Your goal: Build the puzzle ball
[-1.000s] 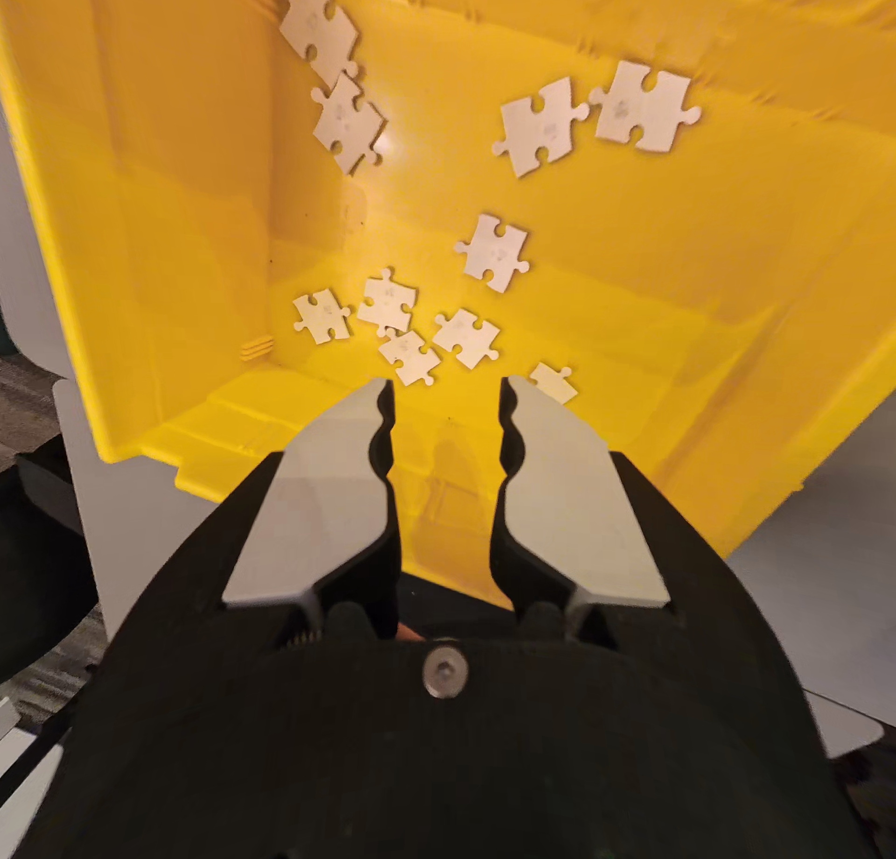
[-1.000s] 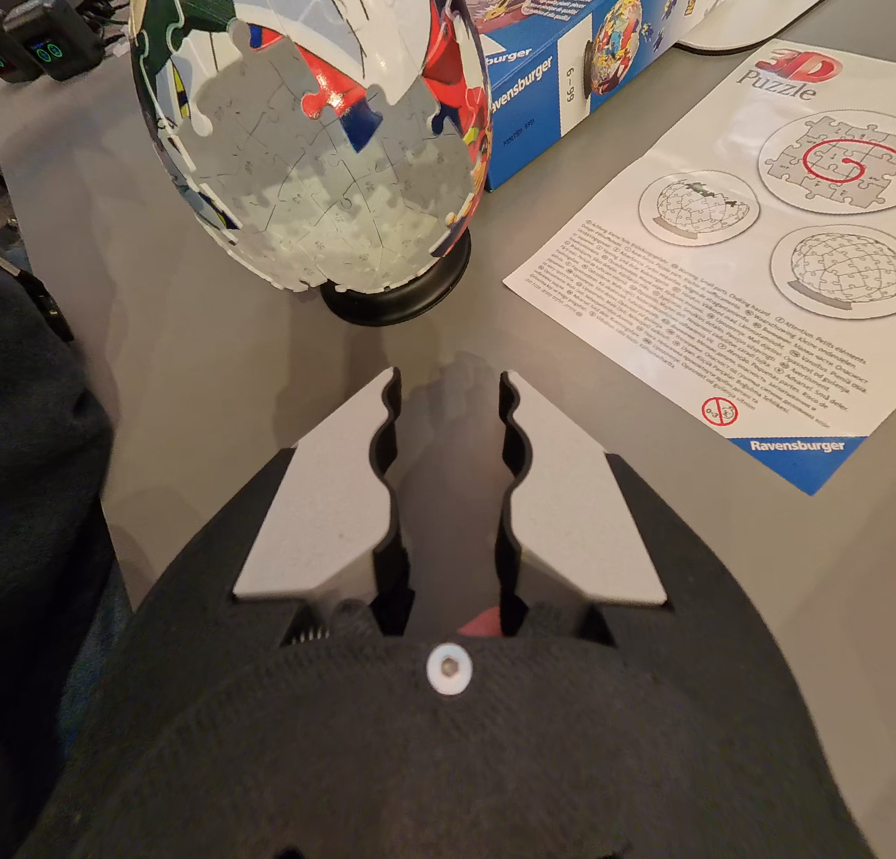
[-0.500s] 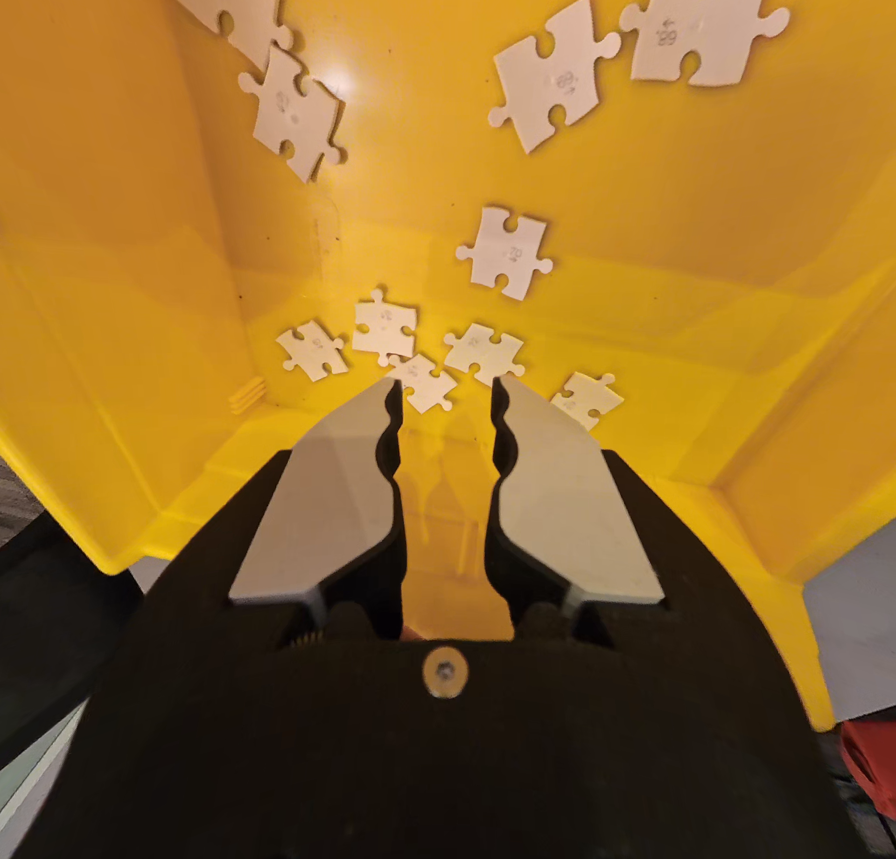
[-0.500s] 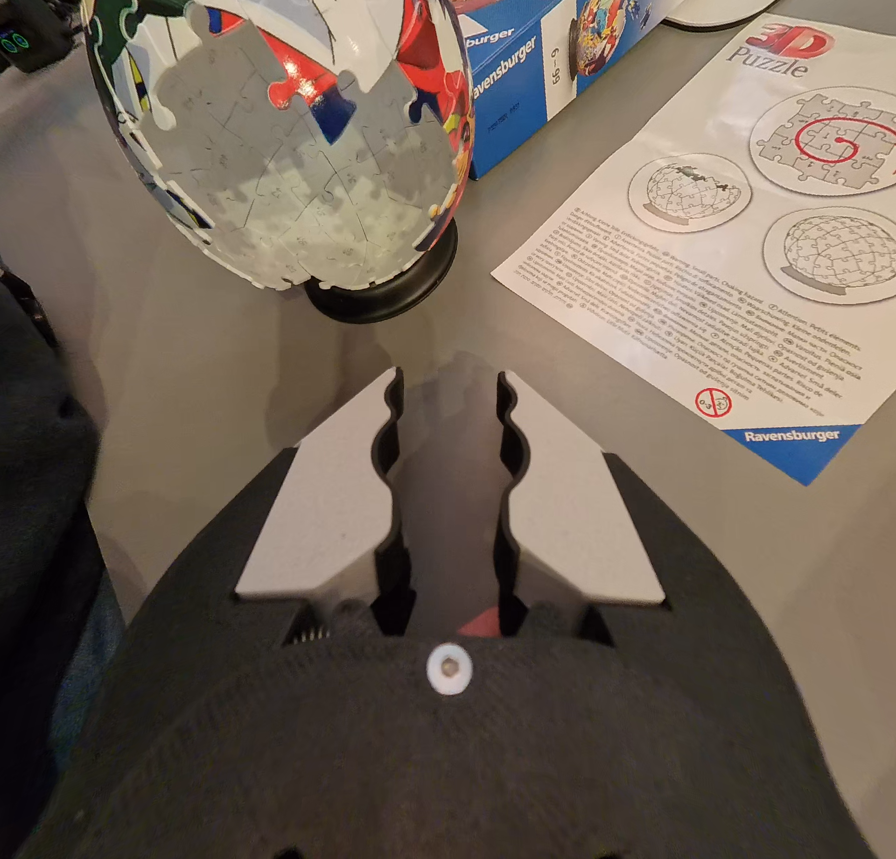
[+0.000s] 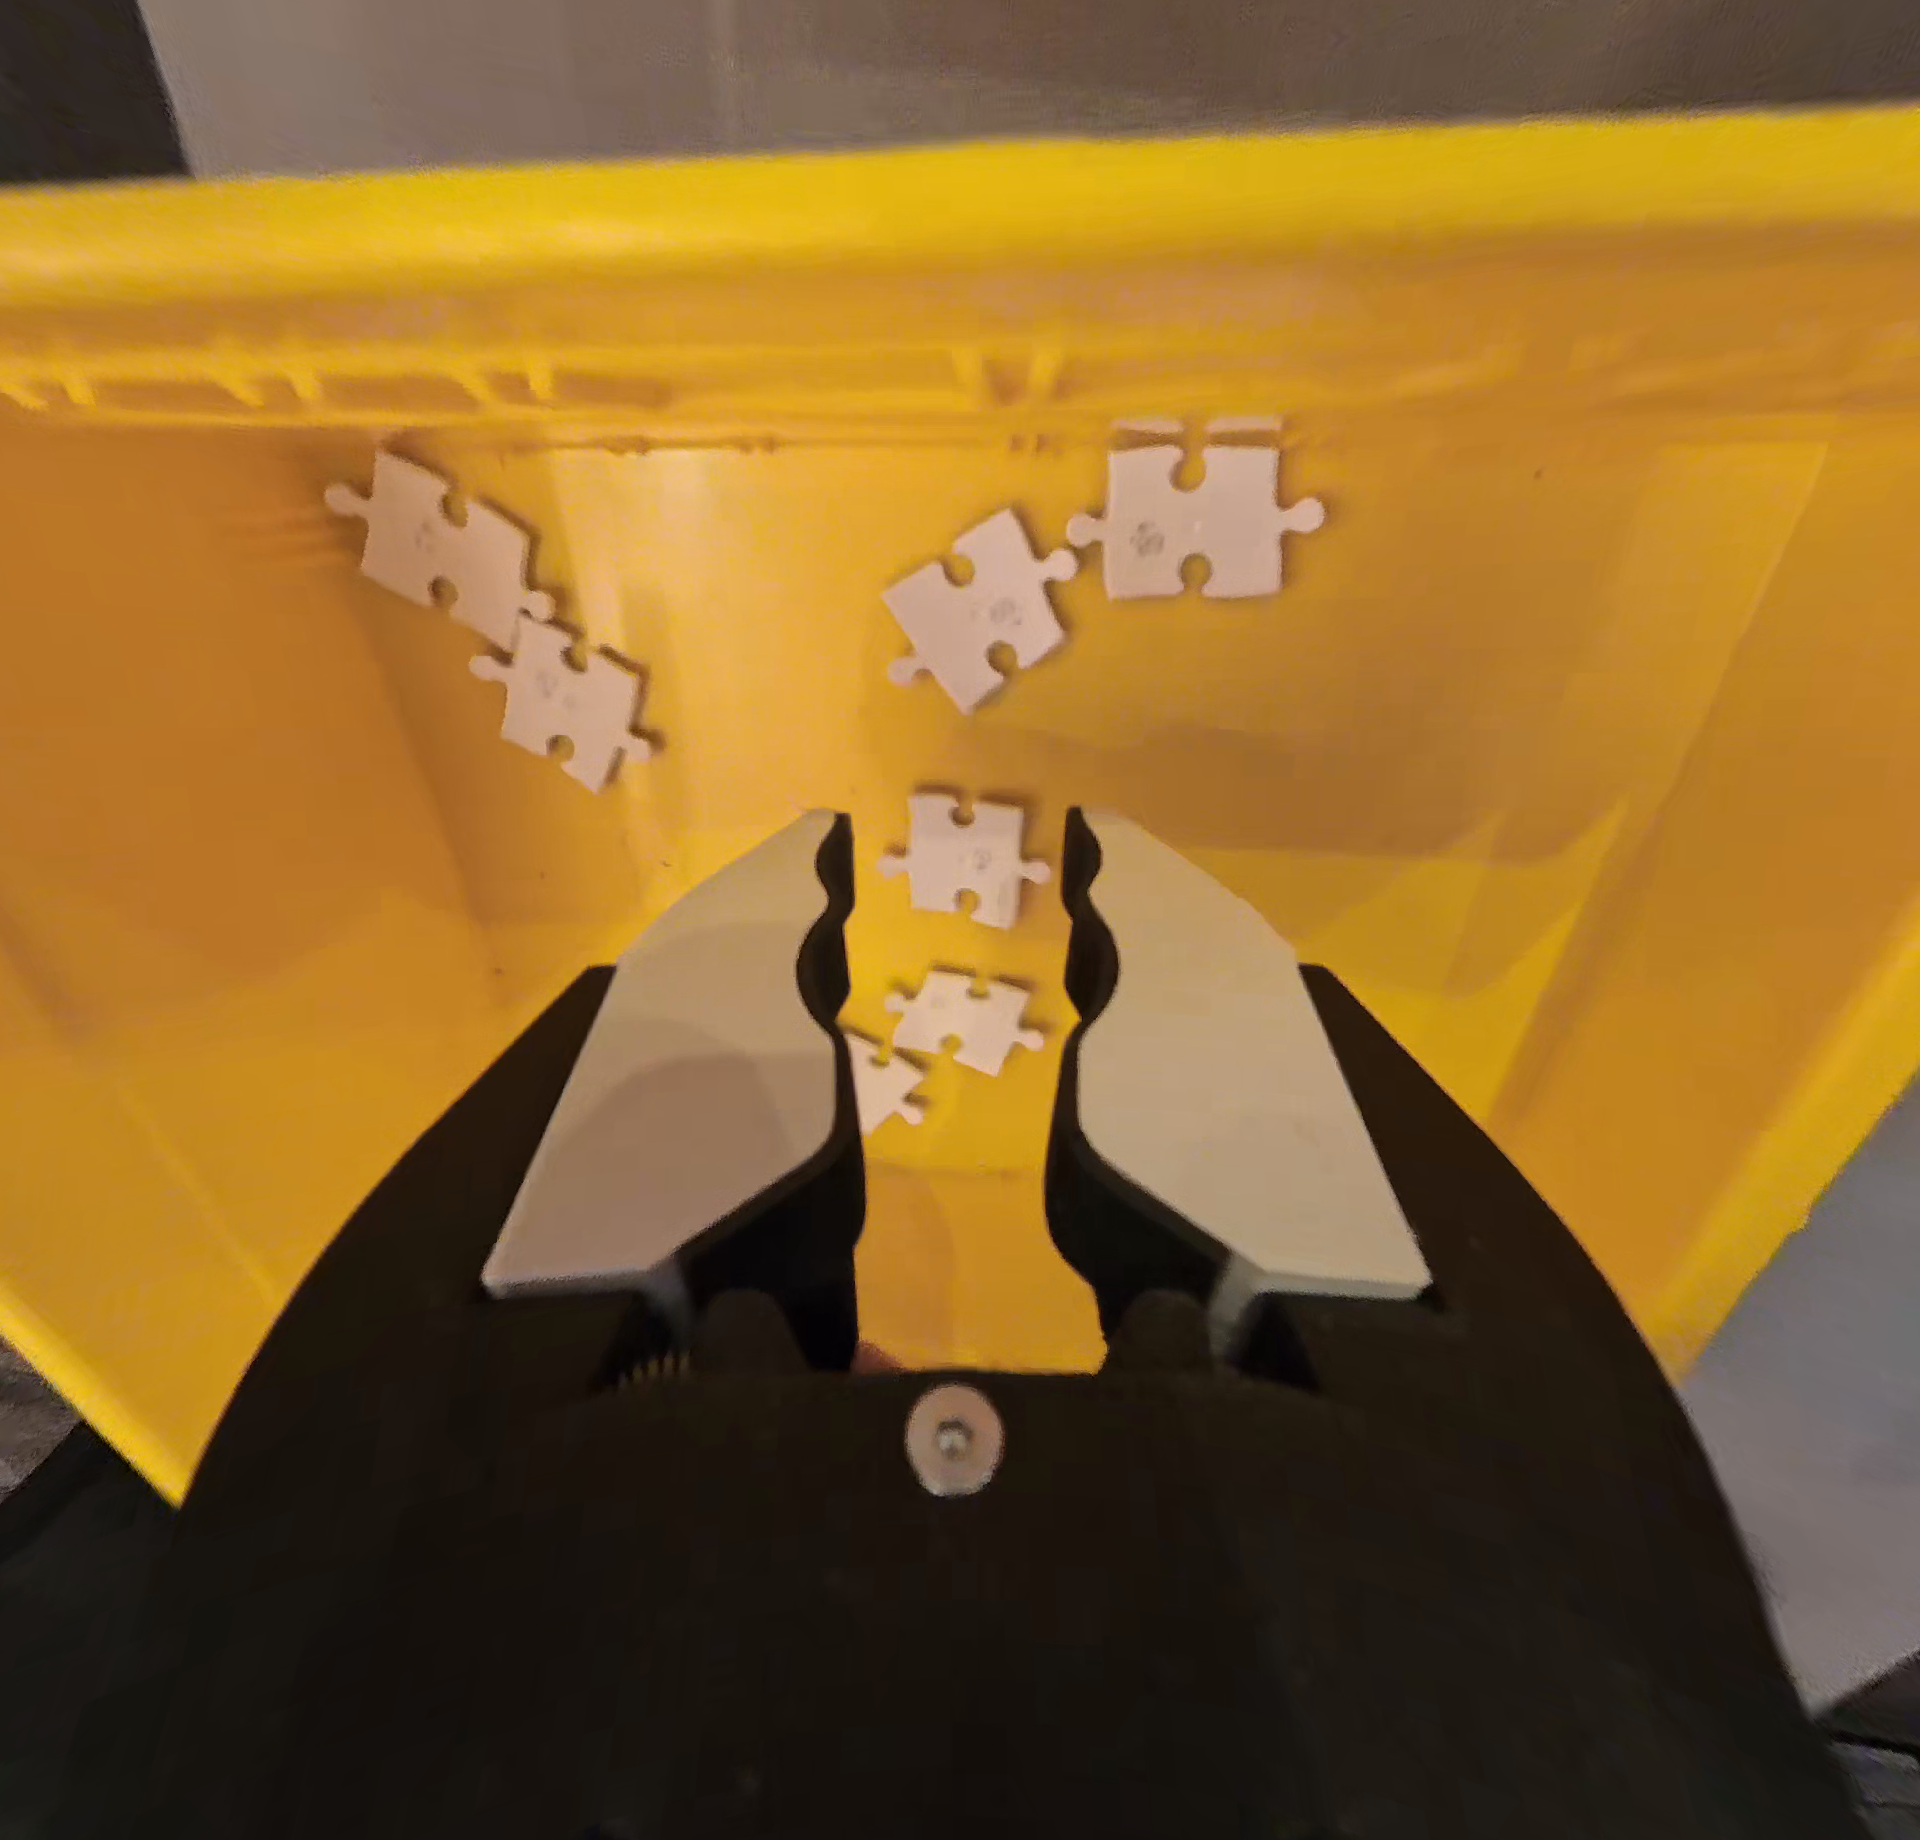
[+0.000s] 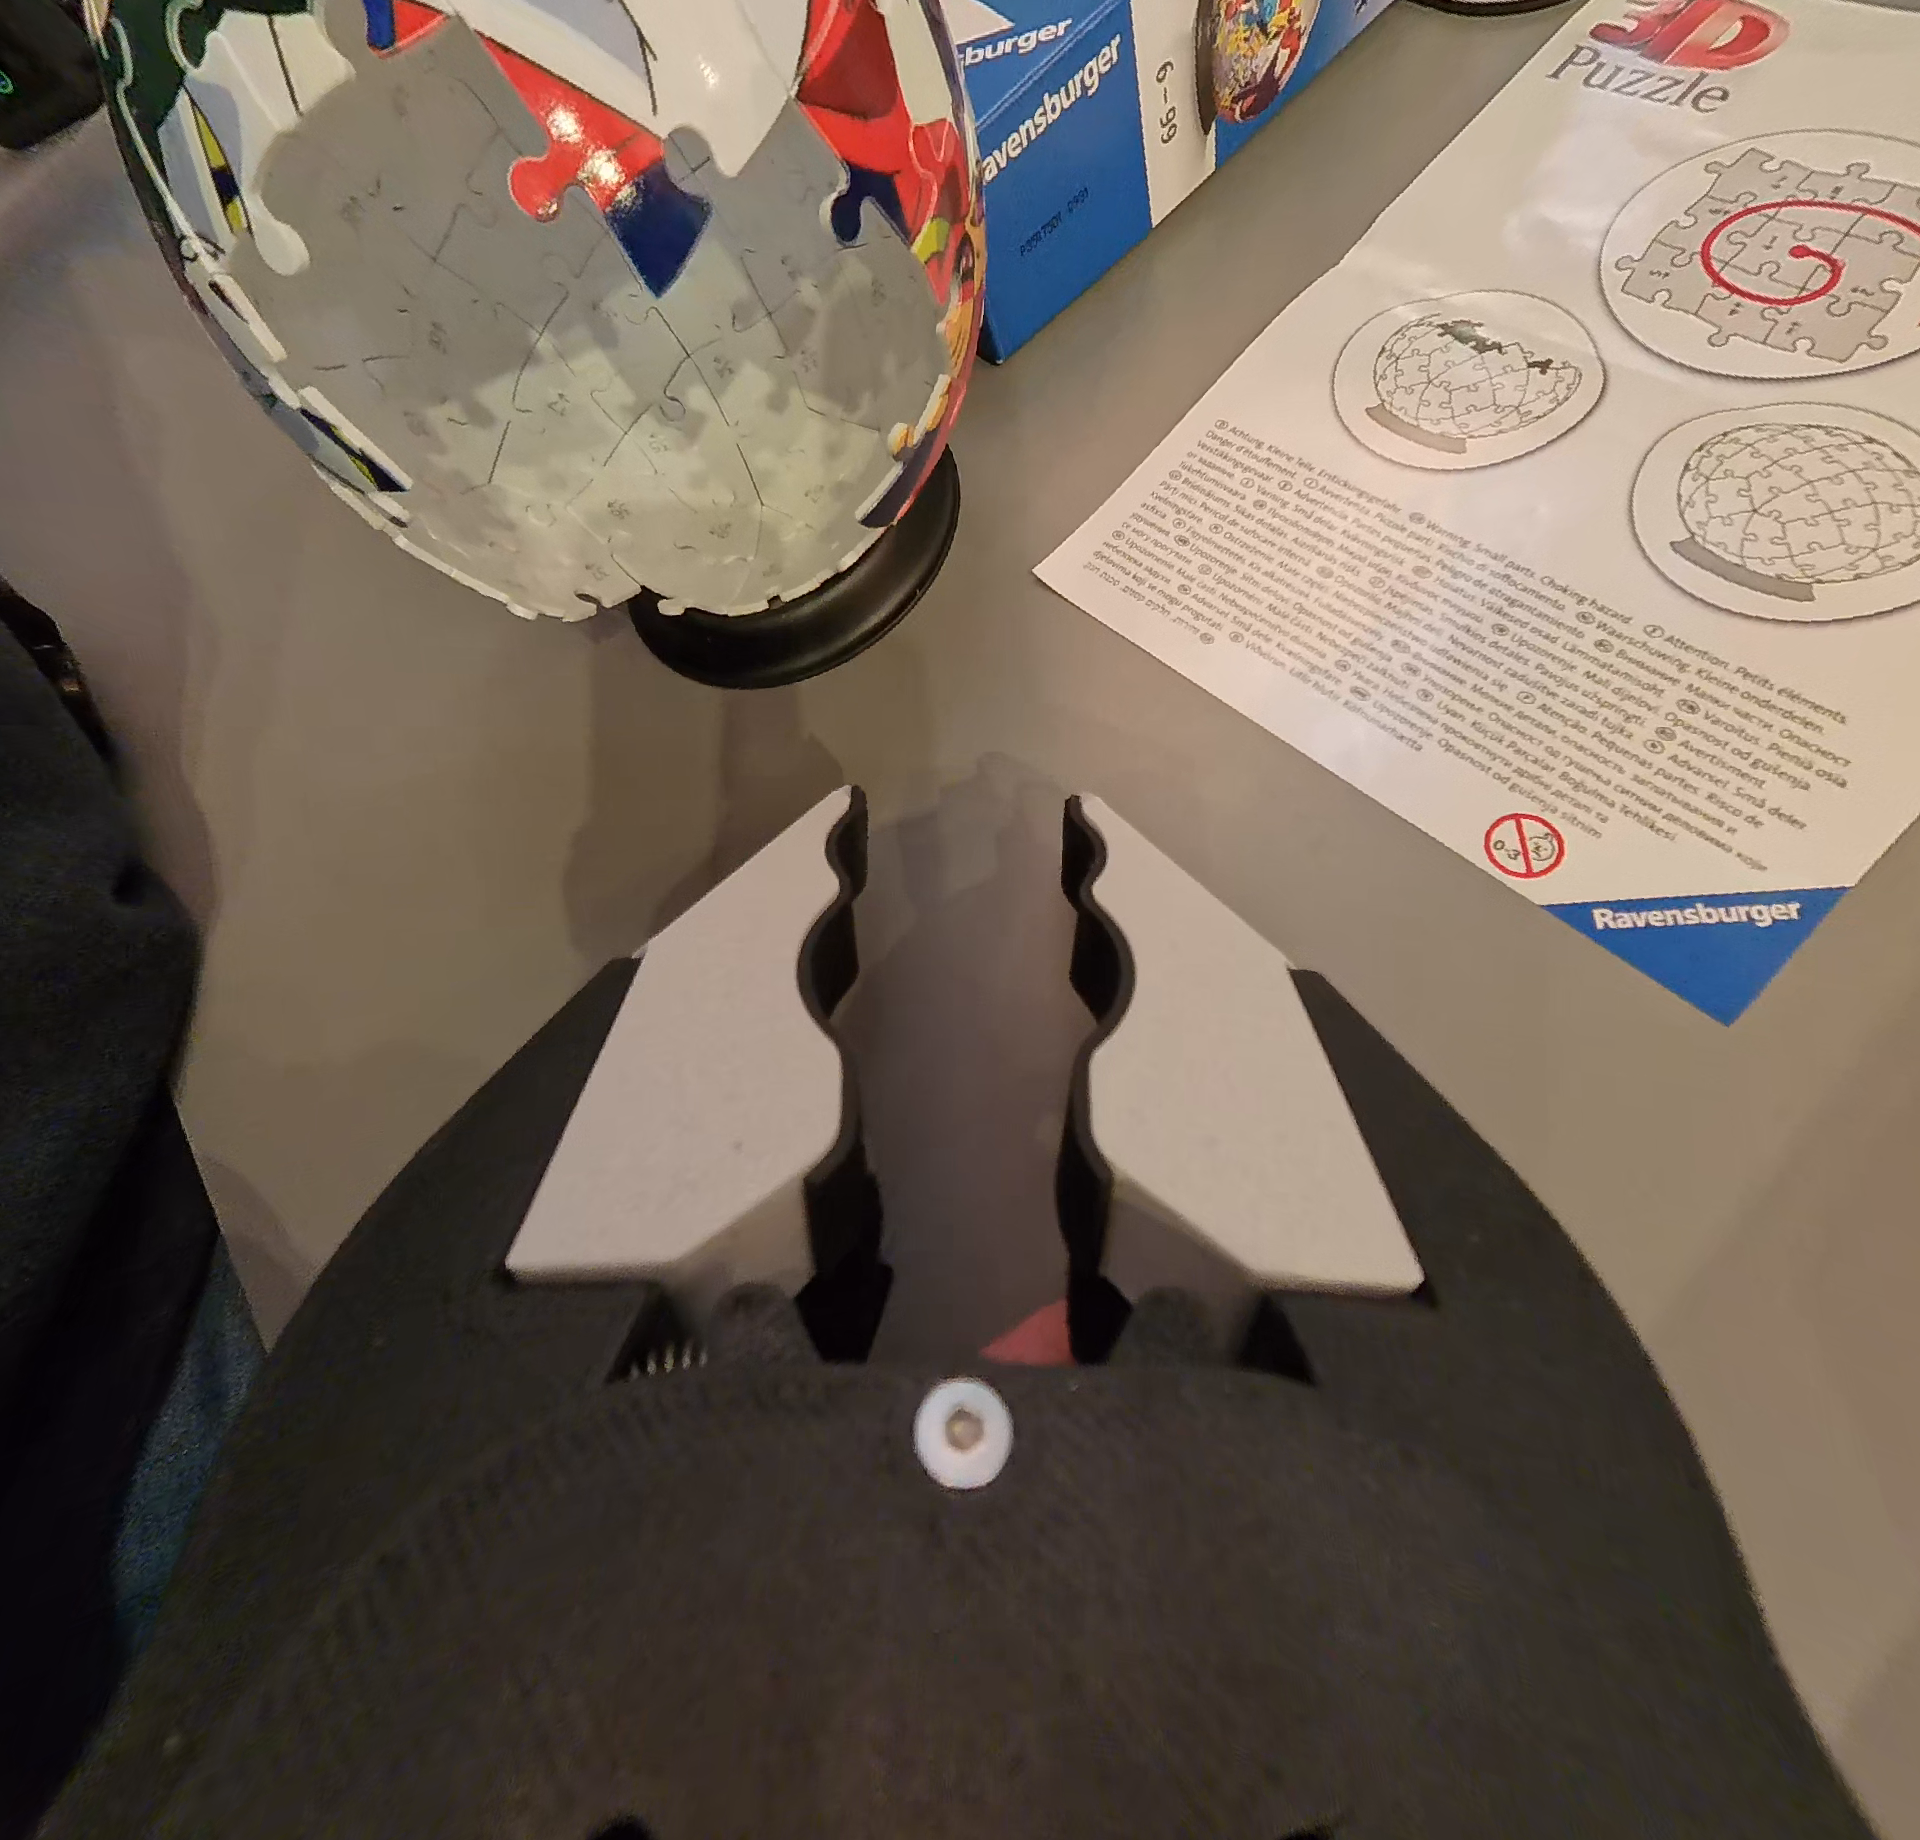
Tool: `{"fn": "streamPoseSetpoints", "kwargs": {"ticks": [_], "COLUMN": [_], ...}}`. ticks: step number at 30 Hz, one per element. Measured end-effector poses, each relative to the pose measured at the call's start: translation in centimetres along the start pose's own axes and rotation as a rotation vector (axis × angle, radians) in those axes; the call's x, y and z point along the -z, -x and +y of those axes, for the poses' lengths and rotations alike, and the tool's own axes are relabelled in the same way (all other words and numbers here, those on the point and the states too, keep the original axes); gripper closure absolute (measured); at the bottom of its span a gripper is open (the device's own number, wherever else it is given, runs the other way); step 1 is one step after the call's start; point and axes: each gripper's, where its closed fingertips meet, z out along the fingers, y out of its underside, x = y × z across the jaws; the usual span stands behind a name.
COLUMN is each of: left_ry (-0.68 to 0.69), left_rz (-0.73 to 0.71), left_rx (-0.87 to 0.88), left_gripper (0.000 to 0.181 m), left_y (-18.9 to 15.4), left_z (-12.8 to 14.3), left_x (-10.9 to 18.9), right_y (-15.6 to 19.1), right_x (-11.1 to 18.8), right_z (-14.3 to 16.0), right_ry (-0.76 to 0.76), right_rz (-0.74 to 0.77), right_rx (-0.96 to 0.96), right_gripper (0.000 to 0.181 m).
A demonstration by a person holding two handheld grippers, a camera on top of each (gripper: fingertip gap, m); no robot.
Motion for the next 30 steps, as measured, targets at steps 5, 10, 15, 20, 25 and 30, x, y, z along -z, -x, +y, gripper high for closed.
{"fn": "streamPoseSetpoints", "kwargs": {"ticks": [5,10,15,20,25,30], "left_ry": [-0.091,-0.058,-0.038,-0.014,0.030,0.026], "left_rz": [-0.116,-0.168,-0.151,-0.094,-0.110,-0.115], "left_rx": [0.134,0.175,0.164,0.188,0.186,0.195], "left_gripper": [0.143,0.140,0.142,0.151,0.157,0.147], "left_y": [4.5,7.5,7.8,7.6,7.5,7.7], "left_z": [-1.3,-0.5,-0.5,0.1,1.9,3.1], "left_x": [0.2,-0.9,-2.3,-3.0,-1.3,-0.1], "right_y": [-0.1,-0.1,-0.1,-0.2,-0.2,-0.1], "right_x": [0.0,0.0,0.1,0.1,0.2,0.3], "right_z": [0.0,-0.1,-0.1,-0.2,-0.3,-0.3], "right_ry": [0.000,-0.005,-0.008,-0.012,-0.020,-0.024], "right_rz": [0.002,0.002,0.000,0.001,-0.001,-0.002], "right_rx": [-0.004,-0.008,-0.012,-0.012,-0.016,-0.013], "right_gripper": [0.145,0.145,0.146,0.146,0.146,0.145]}}
